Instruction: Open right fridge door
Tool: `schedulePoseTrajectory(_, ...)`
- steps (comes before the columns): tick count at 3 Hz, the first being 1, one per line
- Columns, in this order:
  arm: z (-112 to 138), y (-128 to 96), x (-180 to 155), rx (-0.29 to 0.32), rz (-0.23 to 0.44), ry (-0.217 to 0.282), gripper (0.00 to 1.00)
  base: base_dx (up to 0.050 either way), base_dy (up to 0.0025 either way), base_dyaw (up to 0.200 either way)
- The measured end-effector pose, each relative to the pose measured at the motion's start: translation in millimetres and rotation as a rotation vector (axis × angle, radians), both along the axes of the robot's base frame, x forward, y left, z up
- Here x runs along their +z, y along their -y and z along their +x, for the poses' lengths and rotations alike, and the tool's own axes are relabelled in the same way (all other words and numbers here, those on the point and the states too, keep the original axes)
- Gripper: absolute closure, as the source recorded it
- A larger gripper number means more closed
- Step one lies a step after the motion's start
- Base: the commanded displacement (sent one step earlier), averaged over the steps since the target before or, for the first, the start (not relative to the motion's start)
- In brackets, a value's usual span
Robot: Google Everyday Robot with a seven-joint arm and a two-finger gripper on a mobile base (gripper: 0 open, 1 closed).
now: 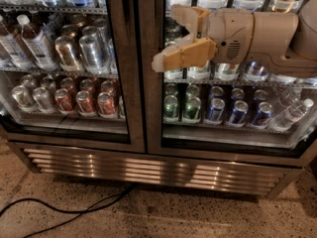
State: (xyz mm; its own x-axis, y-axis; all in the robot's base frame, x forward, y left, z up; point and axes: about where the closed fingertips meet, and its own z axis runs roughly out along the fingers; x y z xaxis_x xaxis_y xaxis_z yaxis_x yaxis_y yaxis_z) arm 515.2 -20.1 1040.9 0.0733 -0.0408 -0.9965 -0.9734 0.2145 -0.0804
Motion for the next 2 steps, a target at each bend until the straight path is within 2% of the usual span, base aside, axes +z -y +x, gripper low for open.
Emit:
schedulePoseTrajectory(1,0.0,0.0,0.0,0.000,0.000,0.000,0.00,0.034,0.00244,0.144)
schedulePoseTrajectory(2,0.0,0.0,0.0,0.000,0.000,0.000,0.00,0.000,0.00000,0.000)
